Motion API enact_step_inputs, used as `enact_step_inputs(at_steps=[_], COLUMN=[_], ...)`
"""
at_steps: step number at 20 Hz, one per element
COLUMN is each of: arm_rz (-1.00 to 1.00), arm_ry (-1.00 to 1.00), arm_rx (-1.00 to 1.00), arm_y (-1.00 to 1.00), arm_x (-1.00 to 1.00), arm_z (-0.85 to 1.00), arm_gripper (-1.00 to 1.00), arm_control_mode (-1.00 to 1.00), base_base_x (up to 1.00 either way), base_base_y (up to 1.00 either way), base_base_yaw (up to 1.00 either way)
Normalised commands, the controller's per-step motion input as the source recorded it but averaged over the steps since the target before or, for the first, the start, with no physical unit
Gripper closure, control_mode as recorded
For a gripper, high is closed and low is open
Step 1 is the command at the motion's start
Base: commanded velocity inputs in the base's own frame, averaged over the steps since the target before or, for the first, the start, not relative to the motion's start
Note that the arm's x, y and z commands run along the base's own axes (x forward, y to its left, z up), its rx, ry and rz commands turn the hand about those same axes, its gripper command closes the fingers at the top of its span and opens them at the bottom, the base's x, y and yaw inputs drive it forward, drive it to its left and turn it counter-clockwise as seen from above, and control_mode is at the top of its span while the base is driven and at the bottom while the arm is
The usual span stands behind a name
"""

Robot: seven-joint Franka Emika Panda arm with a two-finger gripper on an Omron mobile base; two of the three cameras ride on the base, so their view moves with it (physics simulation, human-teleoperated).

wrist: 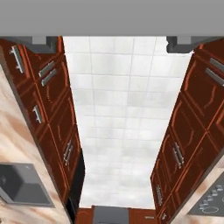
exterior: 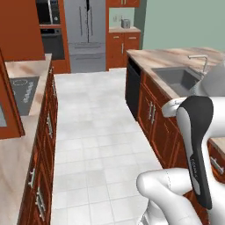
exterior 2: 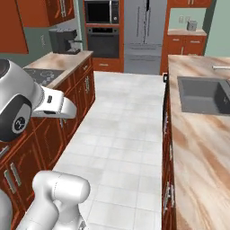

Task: Get the candle and the wine from the cabinet and move them to the dining counter.

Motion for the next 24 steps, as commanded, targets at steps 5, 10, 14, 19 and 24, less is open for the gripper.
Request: enact_step_inputs(at_steps=[5, 10, 14, 19, 24], arm_rz=[0.00, 0.00, 0.00, 0.00, 0.00], arm_ry=[0.00, 0.00, 0.00, 0.00, 0.00], arm_rx=[0.00, 0.00, 0.00, 0.00, 0.00], arm_y=[0.00, 0.00, 0.00, 0.00, 0.00], arm_x=[0.00, 0.00, 0.00, 0.00, 0.00], arm_z=[0.00, 0.00, 0.00, 0.00, 0.00], arm_gripper=[-1.00, -1.00, -1.00, -1.00, -1.00], arm_control_mode=[1.00, 1.00, 1.00, 1.00, 1.00], base_base_x=[1.00, 0.86, 0.55, 0.31, 0.24], base_base_y=[0.01, 0.04, 0.00, 0.00, 0.00], base_base_yaw=[0.04, 0.53, 0.81, 0.90, 0.91])
